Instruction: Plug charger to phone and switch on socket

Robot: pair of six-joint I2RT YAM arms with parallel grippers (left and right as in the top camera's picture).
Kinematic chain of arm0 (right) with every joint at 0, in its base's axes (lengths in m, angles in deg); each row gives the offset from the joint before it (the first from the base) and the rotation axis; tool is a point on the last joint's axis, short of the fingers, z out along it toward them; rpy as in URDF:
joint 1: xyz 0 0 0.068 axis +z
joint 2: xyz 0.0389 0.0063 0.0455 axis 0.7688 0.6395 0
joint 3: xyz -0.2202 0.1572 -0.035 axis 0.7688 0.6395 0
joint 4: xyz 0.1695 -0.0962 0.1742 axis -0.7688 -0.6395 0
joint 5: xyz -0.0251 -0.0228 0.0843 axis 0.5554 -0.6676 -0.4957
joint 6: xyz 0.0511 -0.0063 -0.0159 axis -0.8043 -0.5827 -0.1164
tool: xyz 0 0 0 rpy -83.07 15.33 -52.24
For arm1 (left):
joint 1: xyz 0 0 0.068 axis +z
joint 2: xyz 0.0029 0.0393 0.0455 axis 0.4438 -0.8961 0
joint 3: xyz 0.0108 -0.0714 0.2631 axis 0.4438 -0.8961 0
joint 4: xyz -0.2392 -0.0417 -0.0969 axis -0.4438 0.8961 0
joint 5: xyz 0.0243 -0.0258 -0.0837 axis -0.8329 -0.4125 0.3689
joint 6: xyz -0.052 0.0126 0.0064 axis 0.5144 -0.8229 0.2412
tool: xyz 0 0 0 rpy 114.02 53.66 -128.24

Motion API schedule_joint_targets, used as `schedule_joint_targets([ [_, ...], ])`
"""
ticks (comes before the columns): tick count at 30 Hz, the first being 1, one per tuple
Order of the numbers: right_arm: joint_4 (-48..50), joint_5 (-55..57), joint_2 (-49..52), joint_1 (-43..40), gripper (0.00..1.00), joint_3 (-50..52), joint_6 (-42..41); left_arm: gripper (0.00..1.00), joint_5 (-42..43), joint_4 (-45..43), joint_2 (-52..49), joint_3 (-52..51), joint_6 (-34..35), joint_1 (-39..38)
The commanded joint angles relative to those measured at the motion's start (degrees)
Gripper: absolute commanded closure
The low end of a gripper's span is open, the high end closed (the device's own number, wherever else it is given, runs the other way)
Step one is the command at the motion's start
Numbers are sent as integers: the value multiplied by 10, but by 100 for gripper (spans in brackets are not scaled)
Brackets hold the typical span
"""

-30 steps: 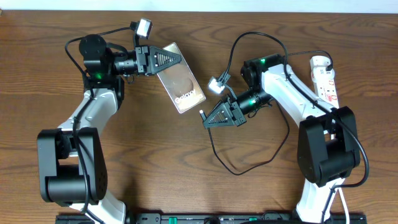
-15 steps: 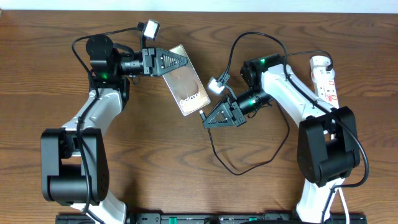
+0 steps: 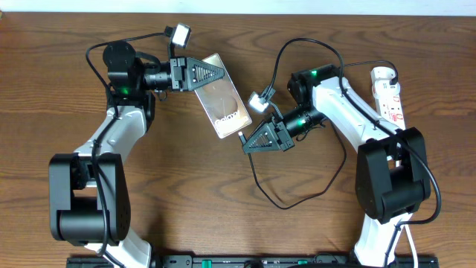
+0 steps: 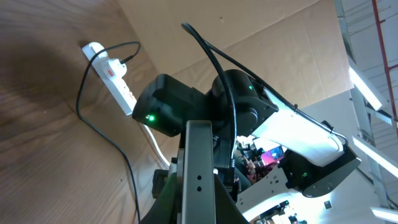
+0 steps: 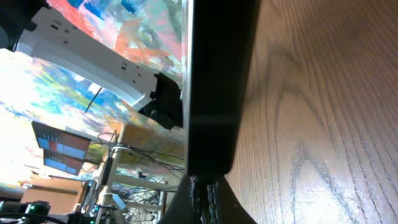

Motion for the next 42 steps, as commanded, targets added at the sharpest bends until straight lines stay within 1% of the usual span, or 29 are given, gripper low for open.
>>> schedule_joint_targets([
  [1,2,-21,2,2,99,-6,-1,93,11,-3,6,14,-10,-10],
  [26,-1,-27,2,2,99,-6,1,93,11,-3,6,14,-23,-12],
  [42,-1,-10,2,2,99,-6,1,93,11,-3,6,14,-23,-7],
])
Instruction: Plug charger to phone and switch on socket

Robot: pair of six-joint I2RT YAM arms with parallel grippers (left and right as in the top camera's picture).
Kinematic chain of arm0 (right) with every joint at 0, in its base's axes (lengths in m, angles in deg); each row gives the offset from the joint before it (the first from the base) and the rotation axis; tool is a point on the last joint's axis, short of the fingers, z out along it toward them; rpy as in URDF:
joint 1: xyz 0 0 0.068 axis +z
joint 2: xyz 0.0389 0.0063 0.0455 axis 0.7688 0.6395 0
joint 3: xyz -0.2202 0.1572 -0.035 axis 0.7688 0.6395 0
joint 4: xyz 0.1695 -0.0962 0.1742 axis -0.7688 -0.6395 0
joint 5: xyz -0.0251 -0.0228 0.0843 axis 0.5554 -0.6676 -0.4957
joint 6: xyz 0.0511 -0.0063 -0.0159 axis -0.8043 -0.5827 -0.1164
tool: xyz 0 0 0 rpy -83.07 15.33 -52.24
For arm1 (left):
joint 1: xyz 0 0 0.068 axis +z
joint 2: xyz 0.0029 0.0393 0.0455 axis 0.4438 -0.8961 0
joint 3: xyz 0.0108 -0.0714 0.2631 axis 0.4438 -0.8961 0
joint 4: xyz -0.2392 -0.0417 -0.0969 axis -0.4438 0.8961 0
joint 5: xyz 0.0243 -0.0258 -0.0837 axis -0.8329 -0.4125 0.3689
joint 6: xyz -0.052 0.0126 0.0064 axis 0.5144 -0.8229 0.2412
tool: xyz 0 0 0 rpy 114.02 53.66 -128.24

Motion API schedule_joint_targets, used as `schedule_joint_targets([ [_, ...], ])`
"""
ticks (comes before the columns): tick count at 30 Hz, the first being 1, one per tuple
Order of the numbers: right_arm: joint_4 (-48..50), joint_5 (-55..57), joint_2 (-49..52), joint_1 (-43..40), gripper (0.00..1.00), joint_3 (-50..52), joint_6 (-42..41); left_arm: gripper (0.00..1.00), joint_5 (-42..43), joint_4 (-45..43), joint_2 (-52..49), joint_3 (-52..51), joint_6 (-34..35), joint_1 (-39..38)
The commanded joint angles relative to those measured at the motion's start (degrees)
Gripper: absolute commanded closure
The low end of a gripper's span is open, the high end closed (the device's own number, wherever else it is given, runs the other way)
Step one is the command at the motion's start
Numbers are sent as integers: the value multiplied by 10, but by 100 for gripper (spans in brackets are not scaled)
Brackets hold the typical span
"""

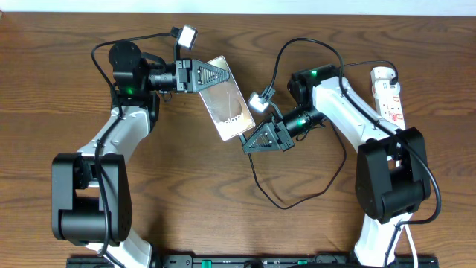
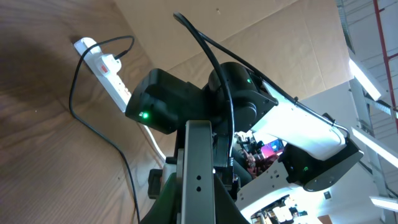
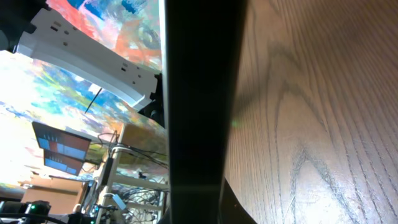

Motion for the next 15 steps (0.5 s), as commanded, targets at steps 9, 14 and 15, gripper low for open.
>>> schedule_joint_targets([
  [9,-5,-5,2,2,99,-6,1,93,5,-3,6,14,-10,13],
  [14,-5,-10,2,4,99,-6,1,93,1,-3,6,14,-10,12],
  [15,-5,-12,2,5,99,-6,1,93,1,-3,6,14,-10,12],
])
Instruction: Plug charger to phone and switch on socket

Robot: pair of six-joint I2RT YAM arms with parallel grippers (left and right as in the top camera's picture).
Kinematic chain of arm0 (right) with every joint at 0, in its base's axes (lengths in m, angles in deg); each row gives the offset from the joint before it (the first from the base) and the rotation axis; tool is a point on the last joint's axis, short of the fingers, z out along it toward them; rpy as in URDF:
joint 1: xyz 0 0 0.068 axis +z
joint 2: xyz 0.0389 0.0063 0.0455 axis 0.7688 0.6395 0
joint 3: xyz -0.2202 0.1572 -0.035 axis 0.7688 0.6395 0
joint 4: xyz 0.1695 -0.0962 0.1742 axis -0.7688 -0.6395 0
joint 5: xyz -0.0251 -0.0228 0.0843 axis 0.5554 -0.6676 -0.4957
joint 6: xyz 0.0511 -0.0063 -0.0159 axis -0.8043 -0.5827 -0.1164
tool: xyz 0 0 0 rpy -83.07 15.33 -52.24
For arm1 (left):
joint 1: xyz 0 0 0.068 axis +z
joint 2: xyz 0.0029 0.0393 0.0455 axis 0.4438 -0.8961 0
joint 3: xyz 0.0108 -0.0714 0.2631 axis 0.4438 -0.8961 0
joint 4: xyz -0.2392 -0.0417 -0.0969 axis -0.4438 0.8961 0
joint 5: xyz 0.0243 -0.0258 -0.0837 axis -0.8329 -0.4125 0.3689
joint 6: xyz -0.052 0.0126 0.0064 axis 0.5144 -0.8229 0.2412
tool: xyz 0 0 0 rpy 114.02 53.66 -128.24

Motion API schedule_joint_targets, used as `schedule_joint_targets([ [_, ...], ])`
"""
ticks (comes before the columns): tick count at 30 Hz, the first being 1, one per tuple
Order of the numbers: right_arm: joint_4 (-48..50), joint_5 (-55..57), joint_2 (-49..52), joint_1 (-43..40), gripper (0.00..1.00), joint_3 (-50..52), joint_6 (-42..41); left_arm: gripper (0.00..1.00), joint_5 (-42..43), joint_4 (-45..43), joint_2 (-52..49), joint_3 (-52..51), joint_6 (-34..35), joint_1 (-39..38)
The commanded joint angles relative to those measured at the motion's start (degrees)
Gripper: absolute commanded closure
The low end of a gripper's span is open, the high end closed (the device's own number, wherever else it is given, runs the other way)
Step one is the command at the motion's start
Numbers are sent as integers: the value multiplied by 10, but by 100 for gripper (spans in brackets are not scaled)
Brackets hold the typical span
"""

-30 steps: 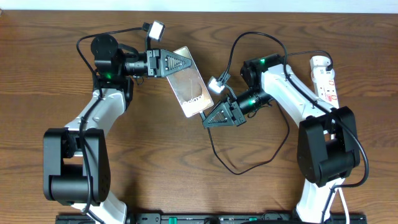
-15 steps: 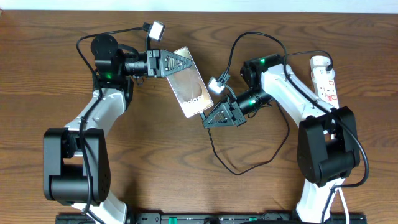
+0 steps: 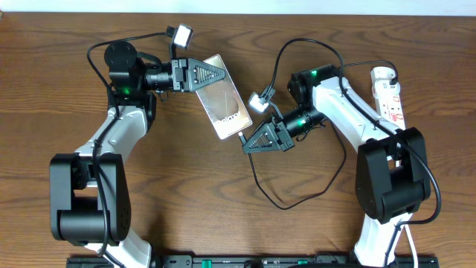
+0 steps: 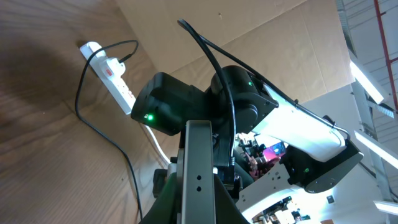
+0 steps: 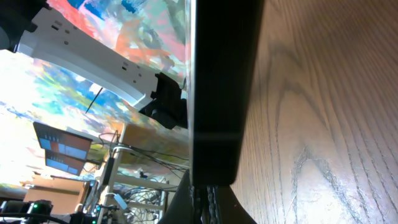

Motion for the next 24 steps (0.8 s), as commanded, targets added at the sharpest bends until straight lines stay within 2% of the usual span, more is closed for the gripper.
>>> schedule_joint_targets([
  [1,0,-17,2,6,99,-6,1,93,0,-3,6,14,-9,2],
  [24,8,-33,2,10,99,-6,1,93,0,10,6,14,-10,2],
])
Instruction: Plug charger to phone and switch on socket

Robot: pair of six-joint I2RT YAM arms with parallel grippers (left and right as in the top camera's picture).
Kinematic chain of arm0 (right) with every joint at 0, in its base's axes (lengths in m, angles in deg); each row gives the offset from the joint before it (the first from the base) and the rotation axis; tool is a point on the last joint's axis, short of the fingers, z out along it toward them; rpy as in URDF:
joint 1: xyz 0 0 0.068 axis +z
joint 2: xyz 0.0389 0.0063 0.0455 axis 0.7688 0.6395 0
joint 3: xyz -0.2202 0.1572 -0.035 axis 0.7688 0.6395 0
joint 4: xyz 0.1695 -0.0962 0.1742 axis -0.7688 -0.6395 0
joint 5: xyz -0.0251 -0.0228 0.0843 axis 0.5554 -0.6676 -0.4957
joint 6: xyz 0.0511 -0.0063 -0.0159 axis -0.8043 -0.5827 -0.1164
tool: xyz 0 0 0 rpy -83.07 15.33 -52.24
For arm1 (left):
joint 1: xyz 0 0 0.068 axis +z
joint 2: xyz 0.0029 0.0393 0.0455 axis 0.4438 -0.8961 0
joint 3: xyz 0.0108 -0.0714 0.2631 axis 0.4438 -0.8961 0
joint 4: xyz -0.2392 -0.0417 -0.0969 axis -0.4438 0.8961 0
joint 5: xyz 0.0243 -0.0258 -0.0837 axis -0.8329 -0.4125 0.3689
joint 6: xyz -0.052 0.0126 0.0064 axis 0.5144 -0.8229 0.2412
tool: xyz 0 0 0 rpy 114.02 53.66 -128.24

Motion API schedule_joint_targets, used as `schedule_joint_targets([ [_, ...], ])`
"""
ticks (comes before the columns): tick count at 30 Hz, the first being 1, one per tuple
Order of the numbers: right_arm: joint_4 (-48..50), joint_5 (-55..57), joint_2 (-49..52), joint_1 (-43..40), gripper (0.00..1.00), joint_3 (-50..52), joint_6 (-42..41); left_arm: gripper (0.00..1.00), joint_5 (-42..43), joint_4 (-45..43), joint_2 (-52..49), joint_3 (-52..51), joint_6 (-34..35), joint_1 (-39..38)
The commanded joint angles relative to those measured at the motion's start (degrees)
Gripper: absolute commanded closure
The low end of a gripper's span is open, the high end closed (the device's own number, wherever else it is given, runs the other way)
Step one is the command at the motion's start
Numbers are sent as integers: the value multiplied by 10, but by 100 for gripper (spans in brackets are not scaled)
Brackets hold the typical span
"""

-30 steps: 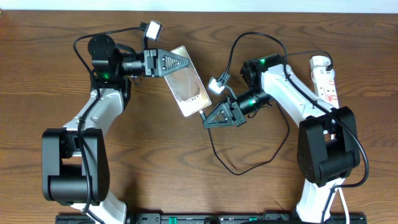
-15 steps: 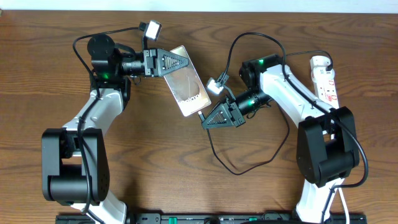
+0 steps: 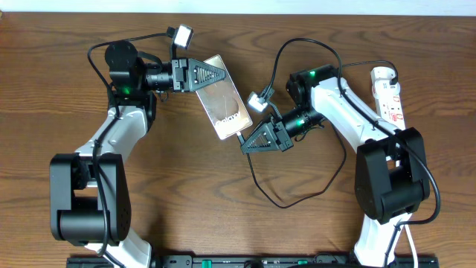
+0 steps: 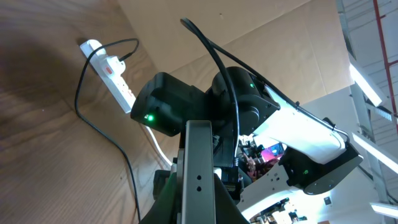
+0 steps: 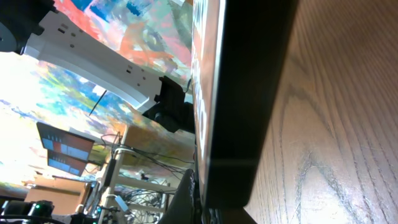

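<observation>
The phone [image 3: 225, 104], glossy and tan, lies tilted on the table. My left gripper [image 3: 214, 73] is shut on its upper end. In the left wrist view the phone's grey edge [image 4: 199, 155] stands between the fingers. My right gripper [image 3: 248, 143] is shut on the charger plug and sits against the phone's lower end. Up close, that end shows as a dark slab [image 5: 239, 93]; the plug itself is hidden behind the fingers [image 5: 189, 199]. The black cable [image 3: 297, 199] loops back to the white socket strip [image 3: 390, 93] at far right.
The wooden table [image 3: 186, 201] carries the cable's slack loop below my right arm. The socket strip [image 4: 111, 73] also appears in the left wrist view, beyond my right arm's black joint [image 4: 186, 109].
My right gripper has edged a little closer to the phone's lower end, and the phone fills more of the right wrist view. The left gripper and phone have stayed put.
My left gripper was shut on the phone's upper end, with the right gripper at its lower end holding the plug. Then the left arm and phone had shifted slightly, then they were back. Now the right gripper sits tighter against the phone's end.
</observation>
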Motion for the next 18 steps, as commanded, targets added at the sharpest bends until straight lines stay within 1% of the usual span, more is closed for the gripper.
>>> schedule_joint_targets([
  [1,3,-20,2,5,99,-6,1,93,0,-1,6,14,-9,2],
  [18,9,-21,2,6,99,-6,0,93,-4,-1,6,14,-13,-14],
])
